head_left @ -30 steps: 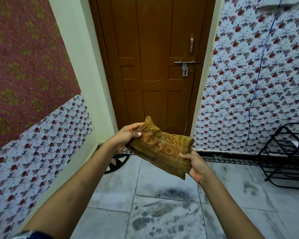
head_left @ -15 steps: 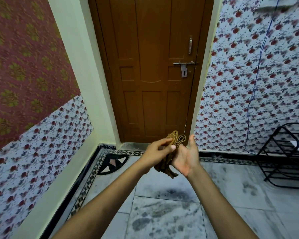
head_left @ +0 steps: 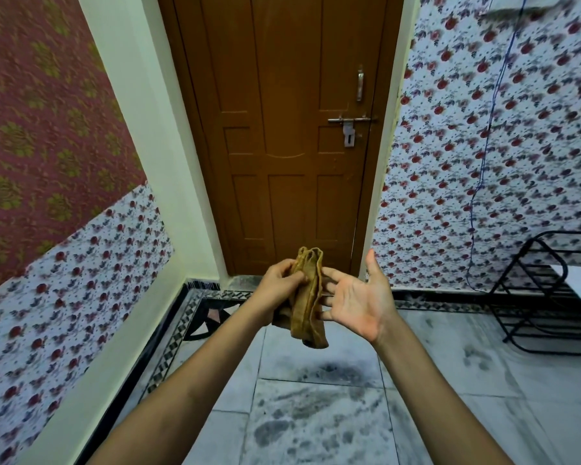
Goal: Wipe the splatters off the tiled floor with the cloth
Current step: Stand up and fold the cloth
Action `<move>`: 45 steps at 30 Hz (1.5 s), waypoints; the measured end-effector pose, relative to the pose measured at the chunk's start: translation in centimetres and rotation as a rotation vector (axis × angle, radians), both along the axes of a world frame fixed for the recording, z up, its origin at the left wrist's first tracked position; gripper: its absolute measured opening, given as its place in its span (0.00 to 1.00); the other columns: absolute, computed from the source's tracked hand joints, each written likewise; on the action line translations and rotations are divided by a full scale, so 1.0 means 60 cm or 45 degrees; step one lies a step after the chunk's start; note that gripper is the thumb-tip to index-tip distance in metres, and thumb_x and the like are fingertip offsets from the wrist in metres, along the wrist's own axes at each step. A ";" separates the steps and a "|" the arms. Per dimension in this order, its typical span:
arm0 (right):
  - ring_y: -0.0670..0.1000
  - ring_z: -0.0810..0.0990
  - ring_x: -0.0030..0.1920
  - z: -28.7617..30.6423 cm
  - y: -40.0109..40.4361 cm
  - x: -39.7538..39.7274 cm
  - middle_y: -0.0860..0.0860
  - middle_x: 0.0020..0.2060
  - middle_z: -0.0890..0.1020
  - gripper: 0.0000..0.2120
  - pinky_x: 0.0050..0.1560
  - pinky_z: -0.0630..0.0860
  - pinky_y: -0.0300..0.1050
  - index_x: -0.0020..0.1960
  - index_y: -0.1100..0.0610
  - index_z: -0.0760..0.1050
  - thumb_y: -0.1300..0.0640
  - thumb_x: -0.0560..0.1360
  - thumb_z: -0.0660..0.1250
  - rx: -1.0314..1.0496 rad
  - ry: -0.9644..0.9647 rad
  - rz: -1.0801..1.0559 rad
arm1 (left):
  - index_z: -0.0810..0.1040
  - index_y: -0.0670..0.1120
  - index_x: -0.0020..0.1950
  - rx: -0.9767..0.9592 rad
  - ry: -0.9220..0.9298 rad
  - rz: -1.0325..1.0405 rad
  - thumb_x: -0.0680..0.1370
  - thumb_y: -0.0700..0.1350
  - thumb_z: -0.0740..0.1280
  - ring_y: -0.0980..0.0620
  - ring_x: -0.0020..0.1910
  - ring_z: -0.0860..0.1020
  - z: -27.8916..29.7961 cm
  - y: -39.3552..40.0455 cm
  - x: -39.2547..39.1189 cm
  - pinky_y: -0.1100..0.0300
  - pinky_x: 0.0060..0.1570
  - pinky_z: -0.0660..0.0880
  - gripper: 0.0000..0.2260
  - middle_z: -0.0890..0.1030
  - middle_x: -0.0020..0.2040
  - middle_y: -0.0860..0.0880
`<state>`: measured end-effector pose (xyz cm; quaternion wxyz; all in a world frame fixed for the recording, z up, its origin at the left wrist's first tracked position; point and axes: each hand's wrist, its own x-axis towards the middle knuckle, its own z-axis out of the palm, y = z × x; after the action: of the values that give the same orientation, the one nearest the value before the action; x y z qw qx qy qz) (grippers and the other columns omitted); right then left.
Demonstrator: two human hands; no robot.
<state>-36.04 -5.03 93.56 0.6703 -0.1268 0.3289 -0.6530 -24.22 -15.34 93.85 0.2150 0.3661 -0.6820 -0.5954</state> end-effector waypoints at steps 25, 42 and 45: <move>0.60 0.79 0.52 -0.066 0.002 0.027 0.59 0.51 0.81 0.13 0.48 0.75 0.59 0.56 0.56 0.73 0.49 0.78 0.62 0.411 0.339 -0.222 | 0.72 0.48 0.61 0.644 0.024 0.083 0.79 0.53 0.62 0.46 0.54 0.76 -0.027 0.011 0.040 0.49 0.55 0.73 0.14 0.78 0.56 0.45; 0.58 0.79 0.46 -0.148 0.059 0.034 0.57 0.46 0.81 0.12 0.43 0.76 0.55 0.52 0.56 0.74 0.48 0.78 0.62 0.741 0.277 -0.240 | 0.74 0.47 0.41 0.587 -0.198 0.203 0.77 0.39 0.60 0.47 0.34 0.72 -0.119 0.056 0.026 0.59 0.28 0.65 0.07 0.74 0.36 0.46; 0.57 0.79 0.44 -0.156 0.093 -0.016 0.56 0.45 0.81 0.11 0.41 0.76 0.53 0.50 0.56 0.75 0.48 0.78 0.62 0.737 0.274 -0.274 | 0.74 0.48 0.42 0.577 -0.233 0.165 0.77 0.40 0.60 0.47 0.35 0.72 -0.119 0.088 -0.029 0.60 0.28 0.66 0.07 0.74 0.37 0.46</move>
<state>-37.01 0.55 84.19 0.5671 0.0361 0.5815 -0.5822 -25.93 -10.05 86.70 0.1026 0.5003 -0.5228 -0.6826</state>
